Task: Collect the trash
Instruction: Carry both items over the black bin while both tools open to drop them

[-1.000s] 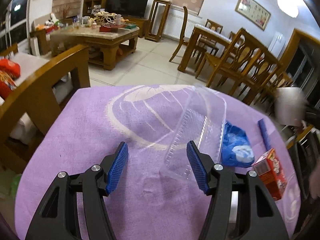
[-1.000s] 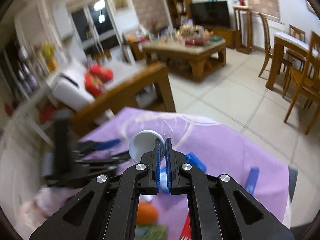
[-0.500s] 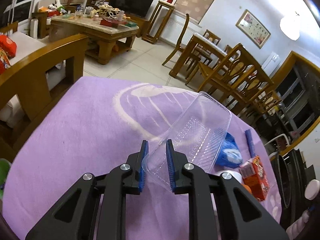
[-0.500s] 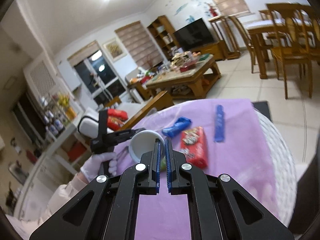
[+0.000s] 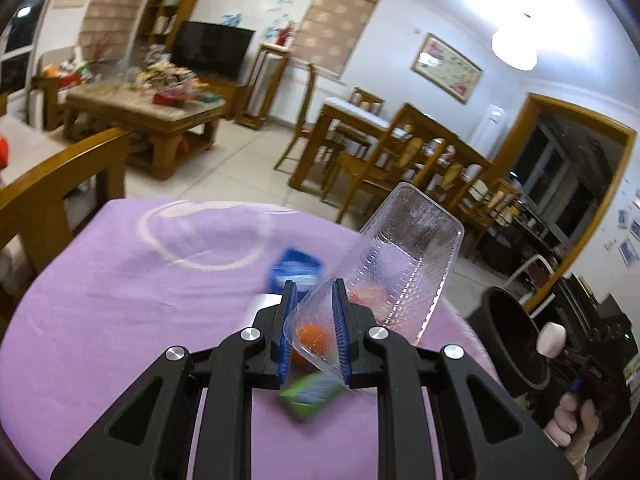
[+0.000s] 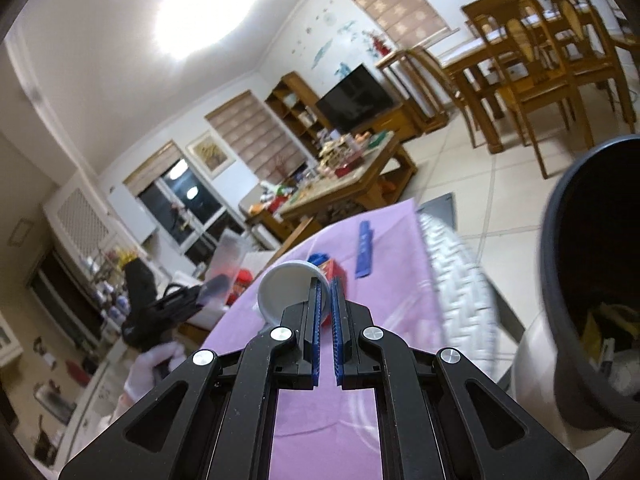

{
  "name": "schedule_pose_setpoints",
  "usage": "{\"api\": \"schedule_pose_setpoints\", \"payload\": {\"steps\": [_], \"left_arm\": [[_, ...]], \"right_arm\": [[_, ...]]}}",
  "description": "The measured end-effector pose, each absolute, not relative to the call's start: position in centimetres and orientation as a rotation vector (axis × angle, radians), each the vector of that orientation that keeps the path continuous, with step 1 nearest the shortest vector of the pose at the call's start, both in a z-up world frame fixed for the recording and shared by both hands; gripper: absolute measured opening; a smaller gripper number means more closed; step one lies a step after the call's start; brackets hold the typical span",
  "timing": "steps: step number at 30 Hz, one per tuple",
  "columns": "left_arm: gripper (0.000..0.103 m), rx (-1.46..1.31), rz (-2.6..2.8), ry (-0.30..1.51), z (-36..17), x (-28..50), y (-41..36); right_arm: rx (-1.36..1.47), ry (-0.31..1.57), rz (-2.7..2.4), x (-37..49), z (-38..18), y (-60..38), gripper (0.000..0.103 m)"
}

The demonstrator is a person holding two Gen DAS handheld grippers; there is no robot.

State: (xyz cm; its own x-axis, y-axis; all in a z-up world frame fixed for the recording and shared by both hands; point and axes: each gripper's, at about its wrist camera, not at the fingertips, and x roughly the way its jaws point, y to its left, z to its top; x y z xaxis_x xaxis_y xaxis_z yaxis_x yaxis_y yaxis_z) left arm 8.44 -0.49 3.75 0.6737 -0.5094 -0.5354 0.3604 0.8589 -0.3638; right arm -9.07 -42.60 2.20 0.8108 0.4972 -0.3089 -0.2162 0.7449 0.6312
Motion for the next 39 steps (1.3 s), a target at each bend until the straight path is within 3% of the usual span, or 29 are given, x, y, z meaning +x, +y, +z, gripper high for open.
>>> {"api": "schedule_pose_setpoints", "payload": {"steps": [15,28,39], "left_arm": [[0.019,-0.143,-0.804,0.678,4.2,5.4,-19.6],[0.02,0.003,-0.967,0.781,0.4,4.3,-33.9],[0.02,0.18,-0.976,0.83,-2.5,2.3,-40.5]], "right_arm": [[0.671,0.278,0.029,-17.9,2.0,-58.4,0.006],[0.729,0.307,-0.142,-20.4,-2.7,-66.3,0.006],[0.776,0.324,-0.188,-20.1,-5.0,-67.7,0.006]]}}
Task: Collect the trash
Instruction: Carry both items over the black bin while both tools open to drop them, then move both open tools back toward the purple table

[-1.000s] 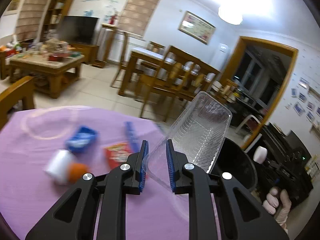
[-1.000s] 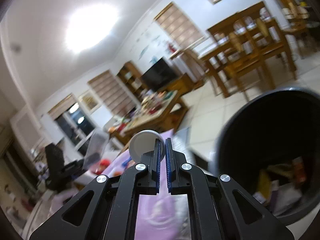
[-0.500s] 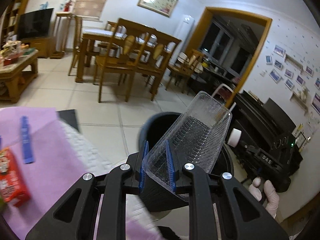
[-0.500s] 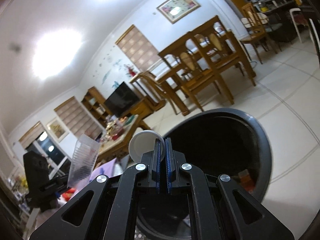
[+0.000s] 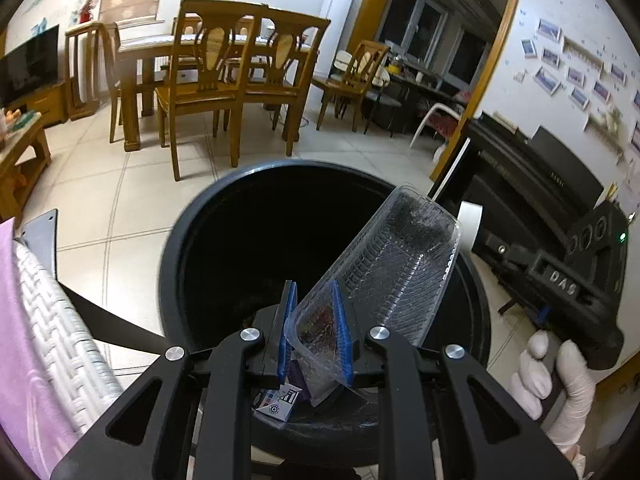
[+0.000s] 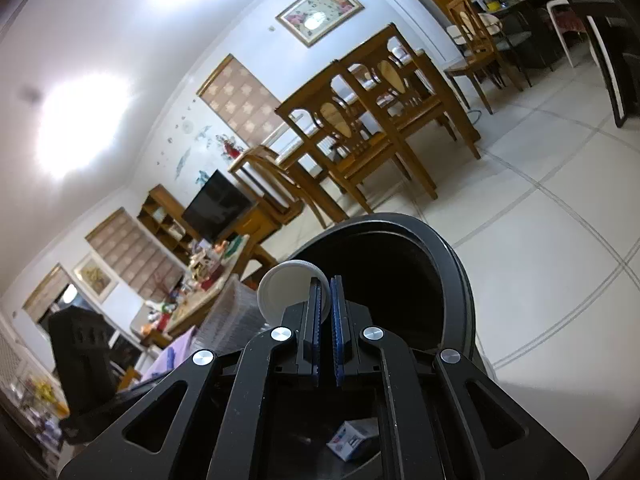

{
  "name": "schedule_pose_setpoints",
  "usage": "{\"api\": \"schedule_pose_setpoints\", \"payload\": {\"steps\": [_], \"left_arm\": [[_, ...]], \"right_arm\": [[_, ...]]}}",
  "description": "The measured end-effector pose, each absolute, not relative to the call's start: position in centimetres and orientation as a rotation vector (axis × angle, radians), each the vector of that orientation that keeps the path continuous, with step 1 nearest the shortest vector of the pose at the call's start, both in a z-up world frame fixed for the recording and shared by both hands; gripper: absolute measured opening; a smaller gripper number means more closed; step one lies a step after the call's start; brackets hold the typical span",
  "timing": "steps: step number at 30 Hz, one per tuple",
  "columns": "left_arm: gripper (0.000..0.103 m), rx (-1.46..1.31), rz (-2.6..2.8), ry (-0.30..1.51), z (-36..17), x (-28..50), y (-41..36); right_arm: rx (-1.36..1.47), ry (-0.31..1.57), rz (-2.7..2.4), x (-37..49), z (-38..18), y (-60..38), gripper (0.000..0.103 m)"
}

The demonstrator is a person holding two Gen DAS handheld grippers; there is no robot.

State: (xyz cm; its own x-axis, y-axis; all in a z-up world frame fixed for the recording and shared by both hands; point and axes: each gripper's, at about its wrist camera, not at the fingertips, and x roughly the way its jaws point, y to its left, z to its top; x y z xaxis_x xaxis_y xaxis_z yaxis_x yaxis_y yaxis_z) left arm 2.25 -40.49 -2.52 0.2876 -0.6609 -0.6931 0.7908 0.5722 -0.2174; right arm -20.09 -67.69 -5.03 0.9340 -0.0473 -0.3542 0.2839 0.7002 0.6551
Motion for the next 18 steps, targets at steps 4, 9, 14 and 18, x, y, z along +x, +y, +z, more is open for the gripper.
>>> {"api": "schedule_pose_setpoints", "payload": {"steps": [4,9,14,18], "left_arm": [[0.022,0.222,-0.959,0.842,-3.1,1.7,-41.3],[0.054,0.256,-0.939,0.843,-3.2,1.2,-41.7],[0.078,0.251,-0.953,0.819,-2.4,1.0,-41.4],[0.092,0.252,-0.962,0.82,-2.1,0.6,-41.2]], "right_arm": [[0.781,0.333,-0.188,-19.8,-5.2,-67.8,0.018],[0.79,0.309,-0.188,-20.5,-4.7,-66.8,0.048],[0.785,0.296,-0.172,-20.5,-4.0,-66.6,0.059],[0.796,0.278,-0.155,-20.6,-3.3,-66.1,0.067]]}}
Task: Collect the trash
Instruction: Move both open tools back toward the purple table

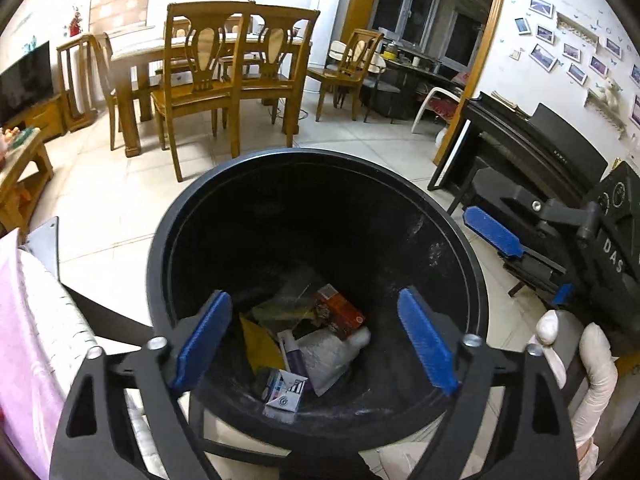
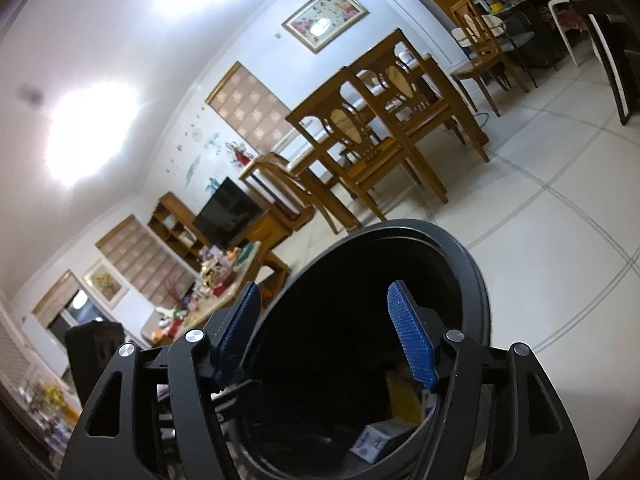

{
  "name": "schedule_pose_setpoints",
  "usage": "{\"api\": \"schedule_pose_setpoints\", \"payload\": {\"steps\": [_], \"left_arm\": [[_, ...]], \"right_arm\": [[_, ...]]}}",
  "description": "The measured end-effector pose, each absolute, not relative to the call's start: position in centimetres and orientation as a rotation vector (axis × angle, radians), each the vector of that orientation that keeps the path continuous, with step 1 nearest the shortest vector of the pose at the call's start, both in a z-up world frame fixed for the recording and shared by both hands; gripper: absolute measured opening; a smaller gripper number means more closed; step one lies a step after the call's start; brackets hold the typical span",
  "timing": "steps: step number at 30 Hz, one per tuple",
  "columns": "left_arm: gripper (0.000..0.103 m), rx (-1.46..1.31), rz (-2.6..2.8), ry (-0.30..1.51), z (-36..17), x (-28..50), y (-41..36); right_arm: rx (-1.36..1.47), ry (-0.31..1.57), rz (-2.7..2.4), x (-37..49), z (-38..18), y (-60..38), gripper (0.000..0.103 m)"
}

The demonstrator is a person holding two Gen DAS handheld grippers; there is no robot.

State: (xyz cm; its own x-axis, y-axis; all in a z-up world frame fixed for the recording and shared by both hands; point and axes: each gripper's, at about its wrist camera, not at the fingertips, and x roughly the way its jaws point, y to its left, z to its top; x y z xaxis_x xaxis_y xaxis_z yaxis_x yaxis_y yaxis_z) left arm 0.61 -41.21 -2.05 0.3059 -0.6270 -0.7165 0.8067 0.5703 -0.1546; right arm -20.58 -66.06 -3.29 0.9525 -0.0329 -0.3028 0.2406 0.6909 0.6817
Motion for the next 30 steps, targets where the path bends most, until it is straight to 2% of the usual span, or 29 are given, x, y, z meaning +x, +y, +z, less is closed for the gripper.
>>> {"api": "schedule_pose_setpoints", "payload": {"steps": [2,5,15,19,30], "left_arm": [[0.096,0.241,-0.948,0.808,-1.6,0.4,-40.5],[0.098,0.21,-0.938,0.796,-1.0,0.2,-39.0],[0.098,0.099,-0.846,0.737,1.8,1.2,-30.1],[0.098,0.085,-0.78,0.719,2.3,2.0,-25.7],[0.098,-0.06,-0.417,0.725,1.5,8.3,-7.9]], "right_arm": [[0.799,0.273,-0.15,-20.6,-3.0,-65.6,0.081],[0.818,0.255,-0.13,-20.8,-2.6,-65.1,0.087],[0.717,0.311,-0.067,-18.2,-0.9,-59.8,0.089],[0.665,0.372,-0.003,-16.3,-0.2,-56.2,0.098],[0.434,0.585,0.195,-10.3,0.9,-41.8,0.098]]}}
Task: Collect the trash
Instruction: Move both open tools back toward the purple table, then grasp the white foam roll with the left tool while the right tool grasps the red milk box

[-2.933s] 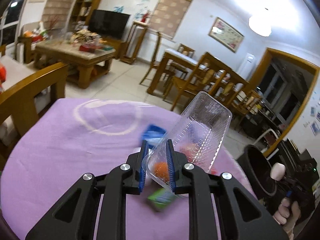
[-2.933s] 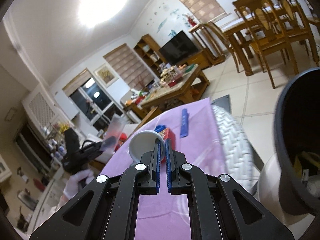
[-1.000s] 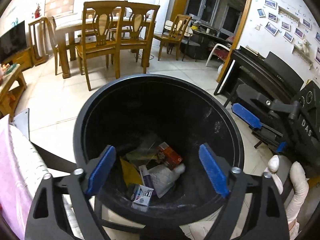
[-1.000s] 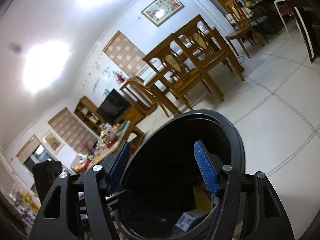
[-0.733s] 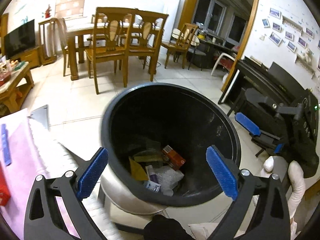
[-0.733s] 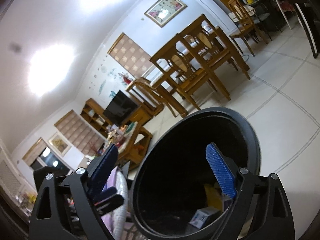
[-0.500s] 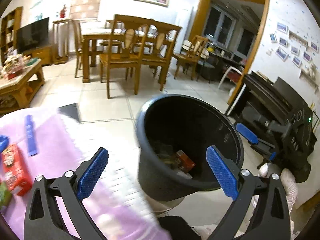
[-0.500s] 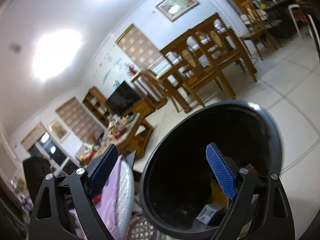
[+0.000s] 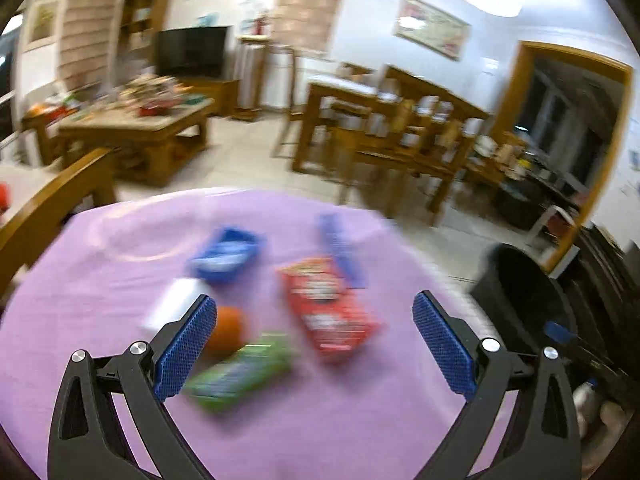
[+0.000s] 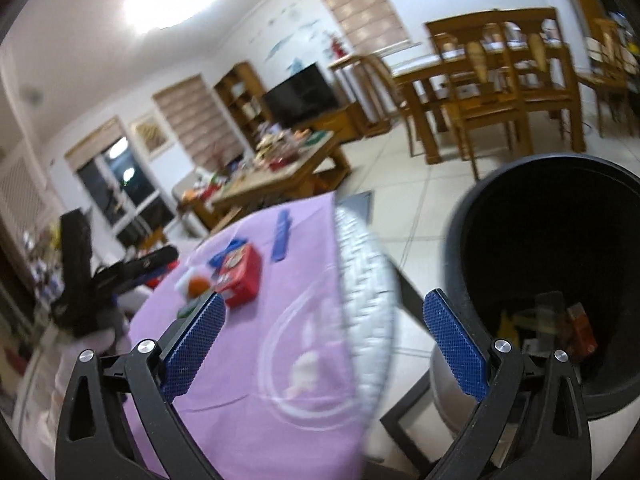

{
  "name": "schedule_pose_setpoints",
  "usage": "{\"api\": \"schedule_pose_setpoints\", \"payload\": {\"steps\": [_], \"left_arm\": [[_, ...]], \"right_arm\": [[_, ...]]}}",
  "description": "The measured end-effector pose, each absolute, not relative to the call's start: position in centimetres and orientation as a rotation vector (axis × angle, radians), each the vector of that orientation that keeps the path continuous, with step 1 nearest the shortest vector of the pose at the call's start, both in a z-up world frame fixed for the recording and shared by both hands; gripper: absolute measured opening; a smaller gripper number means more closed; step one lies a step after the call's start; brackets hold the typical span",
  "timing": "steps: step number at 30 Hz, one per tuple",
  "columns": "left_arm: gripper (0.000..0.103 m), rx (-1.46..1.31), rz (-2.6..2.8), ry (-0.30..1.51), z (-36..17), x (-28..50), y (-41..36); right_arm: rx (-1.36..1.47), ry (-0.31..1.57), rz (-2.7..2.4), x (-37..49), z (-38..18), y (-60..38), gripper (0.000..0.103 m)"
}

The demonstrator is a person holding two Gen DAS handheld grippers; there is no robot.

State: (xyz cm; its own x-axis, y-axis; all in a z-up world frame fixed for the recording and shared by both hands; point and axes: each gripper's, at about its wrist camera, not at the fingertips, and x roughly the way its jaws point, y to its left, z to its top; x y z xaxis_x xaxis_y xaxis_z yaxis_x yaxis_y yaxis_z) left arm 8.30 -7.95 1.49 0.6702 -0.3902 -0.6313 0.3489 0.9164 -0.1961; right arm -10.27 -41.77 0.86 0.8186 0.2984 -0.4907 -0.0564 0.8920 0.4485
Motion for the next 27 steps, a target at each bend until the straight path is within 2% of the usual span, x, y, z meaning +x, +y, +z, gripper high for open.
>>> {"api": "schedule_pose_setpoints", "payload": {"steps": [7,22,24,25,26,27], "left_arm": [[0.097,-0.118,-0.259,0.833,-1.2,13.4,-1.4],[0.095,-0.026,-0.189,0.909,-3.9,15.8,0.3],[0.09,-0.02,-0.182,0.905,-3.8,15.8,0.5],[0.078,-0.014,-0.174,0.901,-3.7,15.7,0.6],[0.062,-0.001,-0.161,0.893,-3.5,15.6,0.7],[0.054,-0.004,-0.154,0.887,-3.4,15.5,1.0]], "right_arm": [[0.338,0.615,0.27,-7.5,1.9,-35.3,0.098],[0.175,0.74,0.327,2.0,1.5,-26.5,0.098],[0.142,0.756,0.327,3.5,1.2,-25.3,0.098],[0.123,0.767,0.326,4.3,1.1,-24.6,0.098],[0.101,0.785,0.329,5.4,0.7,-23.8,0.098],[0.079,0.804,0.324,6.3,0.4,-23.0,0.097]]}}
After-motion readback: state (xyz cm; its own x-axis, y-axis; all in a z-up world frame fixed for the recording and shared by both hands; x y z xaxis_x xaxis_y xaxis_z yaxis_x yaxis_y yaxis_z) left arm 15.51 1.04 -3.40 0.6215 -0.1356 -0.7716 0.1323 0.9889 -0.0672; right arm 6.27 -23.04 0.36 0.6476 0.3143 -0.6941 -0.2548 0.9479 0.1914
